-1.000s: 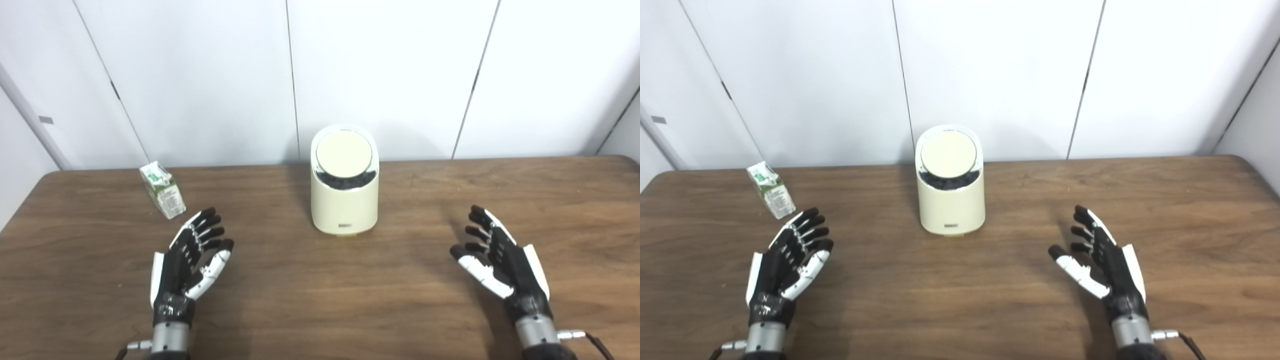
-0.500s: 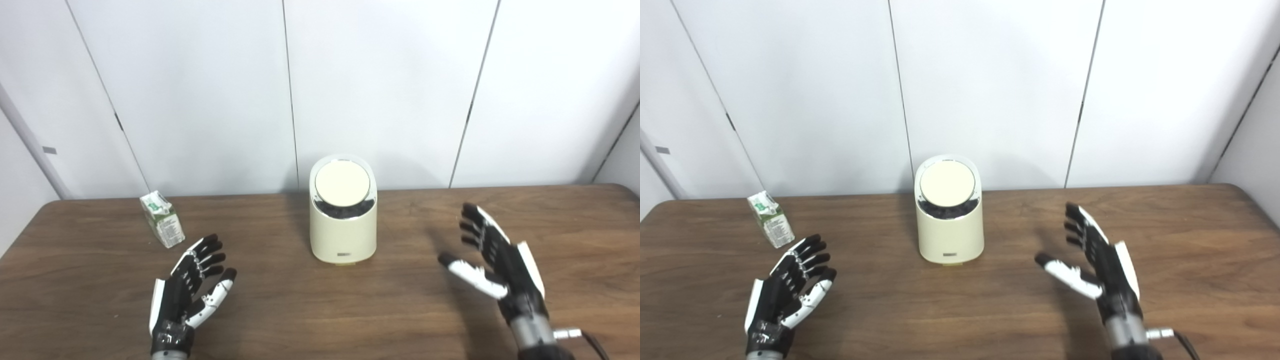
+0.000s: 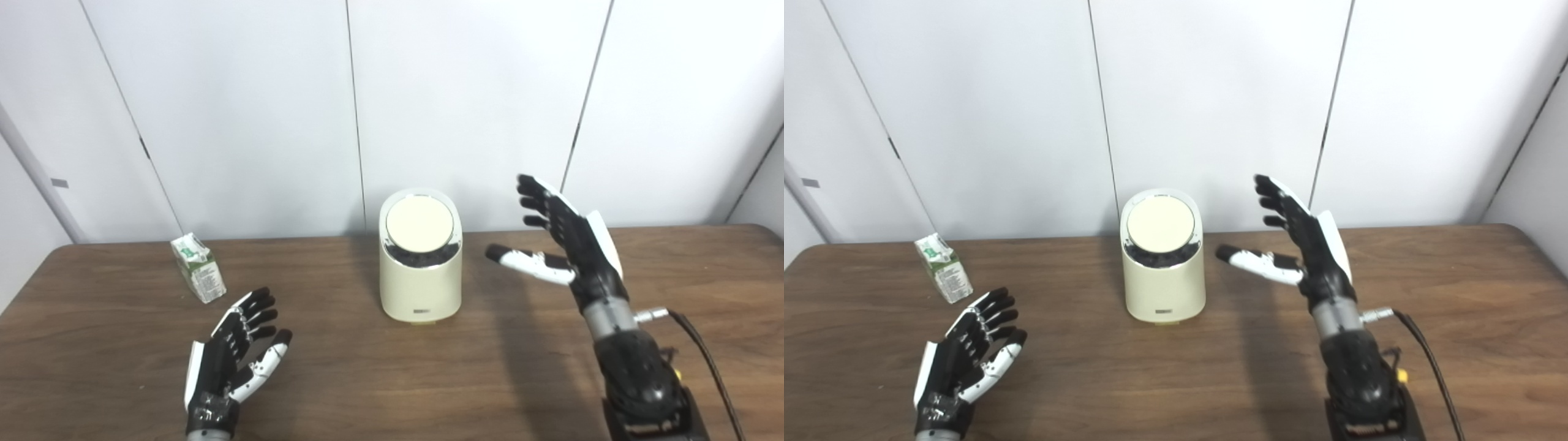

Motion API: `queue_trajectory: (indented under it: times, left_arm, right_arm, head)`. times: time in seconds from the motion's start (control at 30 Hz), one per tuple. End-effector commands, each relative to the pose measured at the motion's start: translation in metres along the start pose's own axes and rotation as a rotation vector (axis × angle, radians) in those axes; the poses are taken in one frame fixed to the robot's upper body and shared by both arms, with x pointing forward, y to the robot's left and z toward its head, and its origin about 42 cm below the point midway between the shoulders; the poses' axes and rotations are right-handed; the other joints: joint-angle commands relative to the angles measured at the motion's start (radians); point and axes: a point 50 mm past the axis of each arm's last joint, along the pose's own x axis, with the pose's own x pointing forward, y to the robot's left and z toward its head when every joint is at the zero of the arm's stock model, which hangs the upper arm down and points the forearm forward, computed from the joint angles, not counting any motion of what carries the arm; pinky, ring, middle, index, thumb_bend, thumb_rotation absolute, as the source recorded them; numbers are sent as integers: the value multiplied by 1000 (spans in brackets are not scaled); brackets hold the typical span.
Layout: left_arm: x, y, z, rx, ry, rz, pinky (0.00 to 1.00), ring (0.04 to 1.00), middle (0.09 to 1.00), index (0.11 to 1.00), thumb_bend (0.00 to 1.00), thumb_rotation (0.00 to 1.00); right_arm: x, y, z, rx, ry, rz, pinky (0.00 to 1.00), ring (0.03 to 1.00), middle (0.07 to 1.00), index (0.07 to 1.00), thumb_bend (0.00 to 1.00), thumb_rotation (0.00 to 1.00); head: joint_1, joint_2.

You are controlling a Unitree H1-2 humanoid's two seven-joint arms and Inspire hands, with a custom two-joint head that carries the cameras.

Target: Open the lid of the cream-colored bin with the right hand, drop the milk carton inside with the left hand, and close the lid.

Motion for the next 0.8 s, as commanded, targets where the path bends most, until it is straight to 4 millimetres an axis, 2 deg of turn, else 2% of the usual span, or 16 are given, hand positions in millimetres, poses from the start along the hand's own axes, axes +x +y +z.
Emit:
queue_trajectory:
  times: [0.0,0.33,0.43,0.5,0.57,0.77]
  left_arm:
    - [-25,-8,-23,-14,99,0,707,767,806,835,528,169]
    - [-26,-10,-22,-10,98,-1,681,756,804,841,533,204]
    - [-26,-11,-22,-4,100,-4,692,757,803,840,532,211]
    - [-26,-12,-22,-1,100,-4,708,760,801,835,539,231]
    - [-27,-13,-22,8,103,-4,714,760,800,834,539,245]
    - [-27,-16,-21,-9,103,0,701,760,801,834,535,210]
  right_arm:
    - [20,0,19,-30,-67,-19,767,854,868,851,845,428]
    - [65,20,27,-82,-54,35,764,860,889,863,809,409]
    - [79,24,28,-92,-50,44,765,859,891,867,815,400]
    - [87,26,29,-100,-51,53,801,878,896,871,820,390]
    - [94,28,29,-131,-53,61,787,872,889,871,831,394]
    - [110,37,35,-233,-68,80,756,846,874,866,853,410]
  head:
    - [3,3]
    - [1,8]
    - [4,8]
    - [7,9]
    - [10,9]
    - [22,14]
